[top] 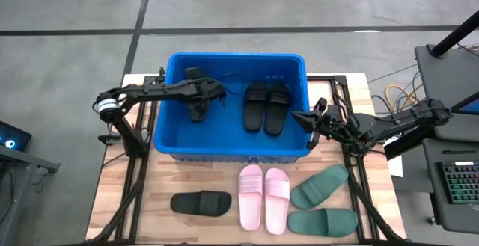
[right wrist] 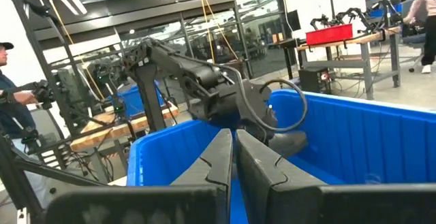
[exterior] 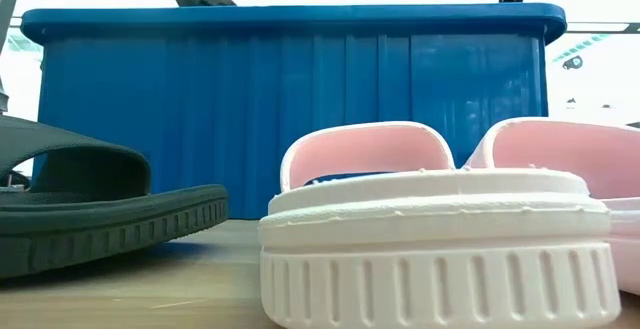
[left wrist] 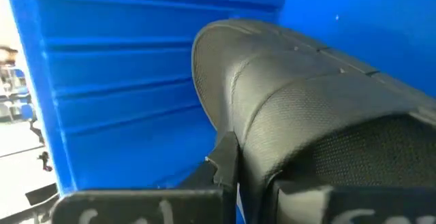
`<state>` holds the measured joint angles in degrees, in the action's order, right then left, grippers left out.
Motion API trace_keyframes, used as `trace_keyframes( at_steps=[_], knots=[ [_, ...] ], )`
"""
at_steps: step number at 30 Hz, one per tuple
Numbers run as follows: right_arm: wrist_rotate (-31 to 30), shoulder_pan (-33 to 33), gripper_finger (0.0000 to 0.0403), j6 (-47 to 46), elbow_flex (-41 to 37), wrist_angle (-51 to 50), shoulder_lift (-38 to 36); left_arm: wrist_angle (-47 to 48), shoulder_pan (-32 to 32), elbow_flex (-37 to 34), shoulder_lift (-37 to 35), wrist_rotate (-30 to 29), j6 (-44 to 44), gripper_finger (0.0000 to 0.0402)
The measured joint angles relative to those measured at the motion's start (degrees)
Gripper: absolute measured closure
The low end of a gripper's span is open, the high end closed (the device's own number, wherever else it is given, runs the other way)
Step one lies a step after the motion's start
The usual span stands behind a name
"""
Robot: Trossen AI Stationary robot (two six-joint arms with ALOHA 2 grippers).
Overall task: Pick and place slides into bin
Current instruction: Put the left black slide into the blue bin
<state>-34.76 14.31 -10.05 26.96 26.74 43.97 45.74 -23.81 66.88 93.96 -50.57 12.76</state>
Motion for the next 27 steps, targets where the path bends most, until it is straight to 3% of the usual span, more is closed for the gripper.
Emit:
trace_keyframes(
  at_steps=[7,21,27],
  knots=[
    [-0.4,0.0,0.039,-0.1,0.0,0.0,0.0,-8.8,-1.2,-4.3,0.4,-0.1,5.2,0.0401],
    [-2.7,0.0,0.039,0.0,0.0,0.0,0.0,-11.0,-6.3,-9.7,0.4,1.4,7.8,0.0401],
    [-3.4,0.0,0.039,0.0,0.0,0.0,0.0,-14.9,-7.7,-10.1,0.4,2.9,14.3,0.0401]
  ],
)
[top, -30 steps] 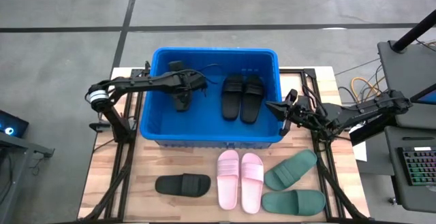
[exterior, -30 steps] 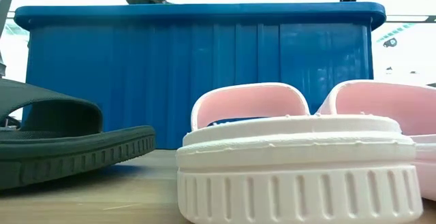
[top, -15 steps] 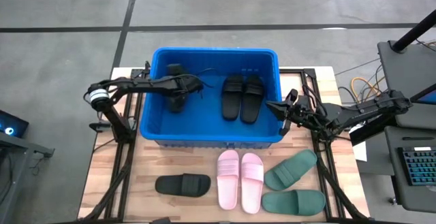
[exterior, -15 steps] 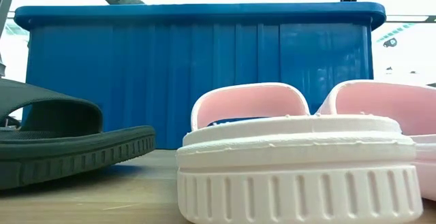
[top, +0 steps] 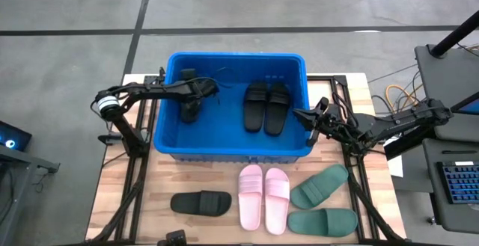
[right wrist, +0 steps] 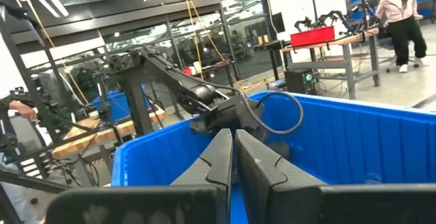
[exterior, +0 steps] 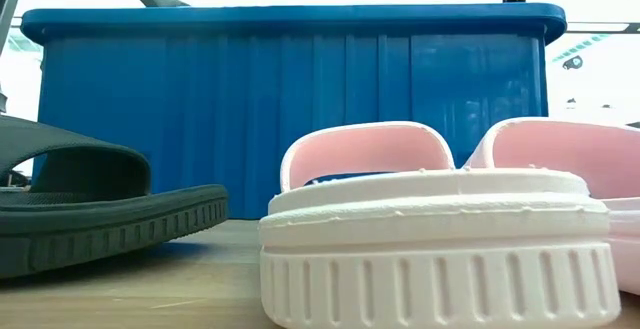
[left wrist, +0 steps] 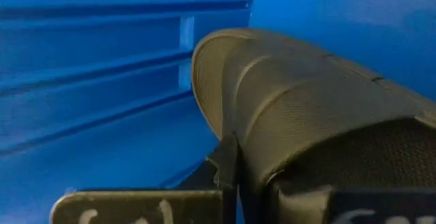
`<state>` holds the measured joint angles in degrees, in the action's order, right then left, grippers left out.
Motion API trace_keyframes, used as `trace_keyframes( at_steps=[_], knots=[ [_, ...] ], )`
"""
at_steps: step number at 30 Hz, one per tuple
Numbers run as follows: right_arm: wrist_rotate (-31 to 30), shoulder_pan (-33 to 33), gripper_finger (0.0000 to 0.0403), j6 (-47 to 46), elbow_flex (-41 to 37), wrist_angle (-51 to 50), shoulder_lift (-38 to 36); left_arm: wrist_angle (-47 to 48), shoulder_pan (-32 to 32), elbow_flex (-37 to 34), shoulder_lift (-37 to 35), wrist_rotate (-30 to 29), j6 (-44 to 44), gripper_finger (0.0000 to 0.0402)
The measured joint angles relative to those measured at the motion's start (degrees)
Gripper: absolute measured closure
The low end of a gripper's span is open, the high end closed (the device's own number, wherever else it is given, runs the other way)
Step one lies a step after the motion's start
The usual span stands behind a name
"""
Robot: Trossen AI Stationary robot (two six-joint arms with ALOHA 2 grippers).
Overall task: Pick and place slides into bin
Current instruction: Put the left black slide into the blue bin
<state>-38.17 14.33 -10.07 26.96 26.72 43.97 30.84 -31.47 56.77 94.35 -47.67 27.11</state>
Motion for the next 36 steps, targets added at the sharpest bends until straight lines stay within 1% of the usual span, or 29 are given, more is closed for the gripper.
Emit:
trace_keyframes(
  at_steps=[4,6,11,15,18,21,25,28,36],
  knots=[
    [0.0,0.0,0.039,0.0,0.0,0.0,0.0,-3.0,-0.4,-0.1,0.0,0.5,3.4,0.0401],
    [0.0,0.0,0.039,0.0,0.0,0.0,0.0,-4.6,-0.3,-0.1,0.0,1.1,3.6,0.0401],
    [0.0,0.0,0.039,0.0,0.0,0.0,0.0,-5.3,-0.7,-0.7,0.0,5.2,3.6,0.0401],
    [0.0,0.0,0.039,0.0,0.0,0.0,0.0,-5.3,-0.8,-1.9,0.1,5.6,4.0,0.0401],
    [0.0,0.0,0.039,0.0,0.0,0.0,0.0,-5.2,-0.8,-2.8,0.1,5.6,6.1,0.0401],
    [0.0,0.0,0.039,0.0,0.0,0.0,0.0,-4.9,-0.8,-3.0,0.1,5.0,6.7,0.0393],
    [0.0,0.0,0.039,0.0,0.0,0.0,0.0,-4.9,-0.9,-3.0,0.1,4.9,6.9,0.0362],
    [-0.9,0.0,0.039,0.0,0.0,0.0,0.0,-4.8,-1.1,-3.0,0.1,6.6,6.9,0.0328],
    [-1.5,0.0,0.039,-0.2,0.0,-0.3,0.0,-3.1,-1.3,-3.0,-0.3,6.9,6.7,0.0205]
  ],
)
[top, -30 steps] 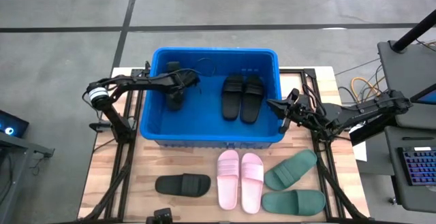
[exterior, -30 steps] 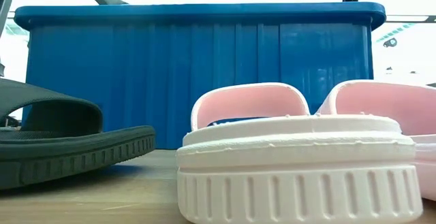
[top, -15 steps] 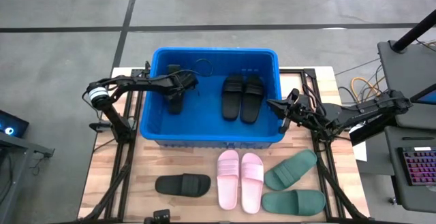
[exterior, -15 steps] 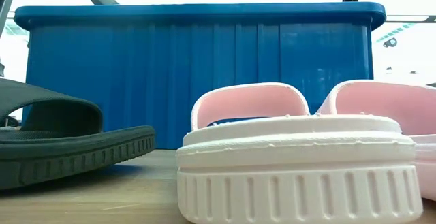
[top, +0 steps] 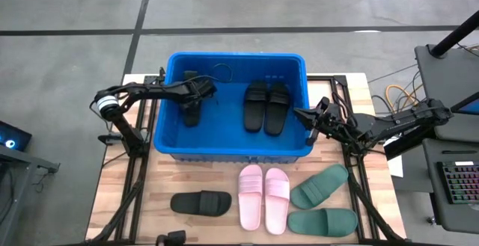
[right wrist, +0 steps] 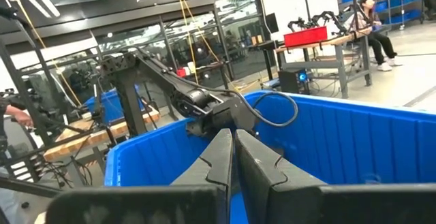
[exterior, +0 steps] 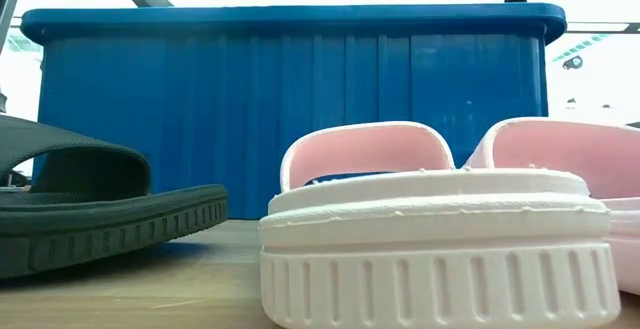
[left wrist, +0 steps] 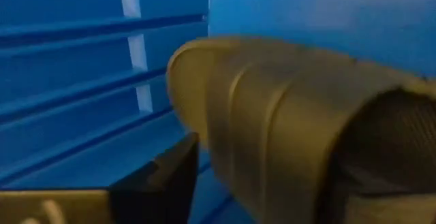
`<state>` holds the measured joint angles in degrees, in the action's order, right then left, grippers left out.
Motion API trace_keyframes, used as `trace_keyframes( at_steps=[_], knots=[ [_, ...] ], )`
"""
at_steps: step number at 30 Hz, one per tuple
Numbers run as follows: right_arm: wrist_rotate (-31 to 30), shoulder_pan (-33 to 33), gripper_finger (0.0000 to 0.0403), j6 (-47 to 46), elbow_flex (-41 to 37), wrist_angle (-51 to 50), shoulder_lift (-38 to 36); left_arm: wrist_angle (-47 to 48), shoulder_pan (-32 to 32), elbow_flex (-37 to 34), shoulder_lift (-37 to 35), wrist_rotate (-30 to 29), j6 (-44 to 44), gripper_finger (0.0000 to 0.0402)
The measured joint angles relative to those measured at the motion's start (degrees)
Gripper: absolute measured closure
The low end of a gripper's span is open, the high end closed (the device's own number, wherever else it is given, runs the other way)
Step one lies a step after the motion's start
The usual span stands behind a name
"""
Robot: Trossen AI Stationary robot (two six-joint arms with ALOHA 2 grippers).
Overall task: Pick and place slides into bin
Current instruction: Put the left black slide into the blue bin, then put the black slide into the blue bin
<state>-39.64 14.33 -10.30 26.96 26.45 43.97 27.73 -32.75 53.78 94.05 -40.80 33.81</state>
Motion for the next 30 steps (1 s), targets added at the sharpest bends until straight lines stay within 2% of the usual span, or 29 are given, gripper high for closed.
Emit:
trace_keyframes(
  at_steps=[5,9,14,21,27,30],
  knots=[
    [0.0,0.0,0.039,-0.2,0.0,-0.5,0.0,2.9,0.0,0.8,-2.2,2.8,-0.4,0.0142],
    [0.0,0.0,0.039,-0.2,0.0,-1.0,0.0,2.9,0.1,0.8,-4.9,4.5,-0.4,0.012],
    [0.1,0.0,0.039,-0.2,0.0,-1.3,0.0,3.5,0.1,0.8,-8.6,7.3,-0.4,0.0113],
    [0.1,0.0,0.039,-0.1,0.0,-1.5,0.0,9.0,0.1,0.6,-12.3,7.9,-1.1,0.0113],
    [0.1,0.0,0.039,0.0,0.0,-2.3,0.0,12.5,0.3,0.7,-16.3,10.1,-5.5,0.0113],
    [0.1,0.0,0.039,-0.2,0.0,-2.3,0.0,12.7,0.5,0.7,-19.4,13.4,-13.8,0.0113]
  ],
)
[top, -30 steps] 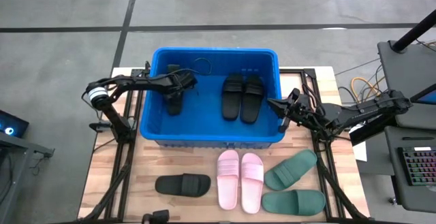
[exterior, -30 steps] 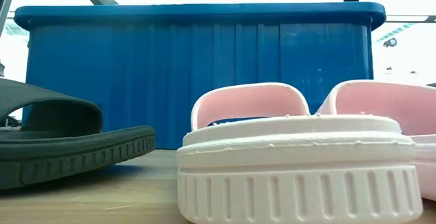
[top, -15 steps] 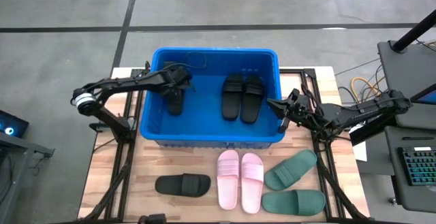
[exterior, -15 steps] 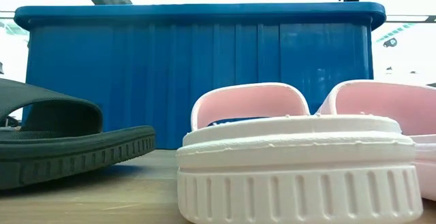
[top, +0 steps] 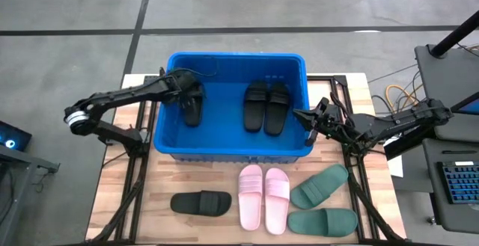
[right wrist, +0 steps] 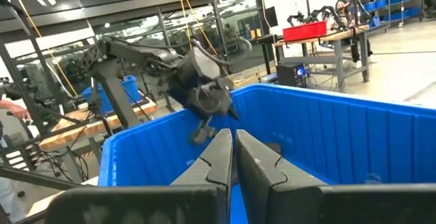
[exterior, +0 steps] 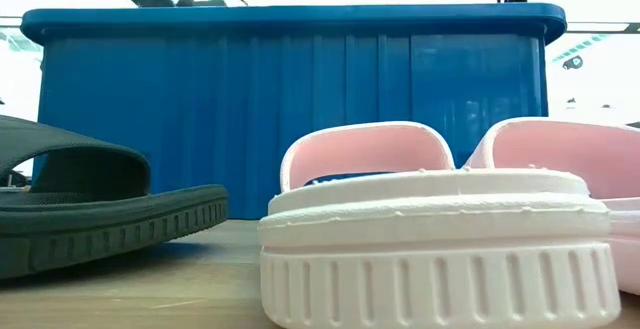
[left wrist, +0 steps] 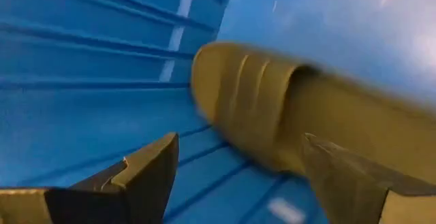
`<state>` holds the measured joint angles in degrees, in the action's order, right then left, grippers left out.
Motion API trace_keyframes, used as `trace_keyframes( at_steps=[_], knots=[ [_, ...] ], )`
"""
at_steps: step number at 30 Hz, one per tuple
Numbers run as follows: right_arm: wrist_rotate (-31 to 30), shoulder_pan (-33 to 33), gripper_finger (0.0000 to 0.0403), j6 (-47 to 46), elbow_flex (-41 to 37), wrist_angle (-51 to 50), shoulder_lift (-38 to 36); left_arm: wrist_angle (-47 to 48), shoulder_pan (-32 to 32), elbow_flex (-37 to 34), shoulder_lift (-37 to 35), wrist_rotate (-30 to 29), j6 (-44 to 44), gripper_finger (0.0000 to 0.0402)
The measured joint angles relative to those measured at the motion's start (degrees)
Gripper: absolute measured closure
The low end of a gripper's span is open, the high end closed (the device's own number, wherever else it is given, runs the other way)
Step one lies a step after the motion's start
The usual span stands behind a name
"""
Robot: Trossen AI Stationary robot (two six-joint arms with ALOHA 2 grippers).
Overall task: Pick and place slides into bin
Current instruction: Put the black slide into the blue bin
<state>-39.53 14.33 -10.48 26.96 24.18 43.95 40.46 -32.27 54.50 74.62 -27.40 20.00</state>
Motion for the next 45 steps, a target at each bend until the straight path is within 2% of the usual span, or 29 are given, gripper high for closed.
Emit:
trace_keyframes(
  at_steps=[2,5,11,13,17,19,22,27,31,36,45],
  knots=[
    [0.0,0.0,0.039,0.0,0.0,0.0,0.0,-0.1,0.0,0.0,-3.1,4.9,-6.7,0.0113],
    [0.0,0.0,0.039,0.0,0.0,0.0,0.0,-1.8,0.0,0.0,-8.2,15.7,-16.3,0.0114],
    [-0.2,0.0,0.039,1.5,0.0,-0.2,0.0,-11.0,0.1,0.0,-18.1,45.1,-30.9,0.0114],
    [-0.9,0.0,0.039,1.6,0.0,-0.2,0.0,-12.8,0.2,0.0,-20.4,53.0,-34.8,0.0114],
    [-1.1,0.0,0.039,2.6,0.0,-0.5,0.0,-12.9,1.2,0.2,-24.8,64.1,-45.9,0.0114],
    [-1.1,0.0,0.039,3.0,0.0,-0.4,0.0,-11.3,2.5,0.2,-26.7,67.3,-51.8,0.0114],
    [-1.1,0.0,0.039,3.0,0.0,-0.5,0.0,-7.8,6.6,0.2,-29.3,66.4,-58.0,0.0114],
    [-1.1,0.0,0.039,2.7,0.0,-1.6,0.0,-3.7,16.3,0.2,-32.5,52.9,-64.8,0.0114],
    [-1.1,0.0,0.039,0.9,0.0,-4.3,0.0,-3.9,24.6,0.2,-33.0,47.3,-73.0,0.0114],
    [-1.0,0.0,0.039,-3.4,0.0,-9.7,0.0,-3.8,35.5,0.2,-30.0,41.9,-81.9,0.0114],
    [-0.8,0.0,0.039,-5.9,0.0,-12.0,0.0,-3.9,51.9,0.5,-18.1,40.5,-93.9,0.0114]
  ],
)
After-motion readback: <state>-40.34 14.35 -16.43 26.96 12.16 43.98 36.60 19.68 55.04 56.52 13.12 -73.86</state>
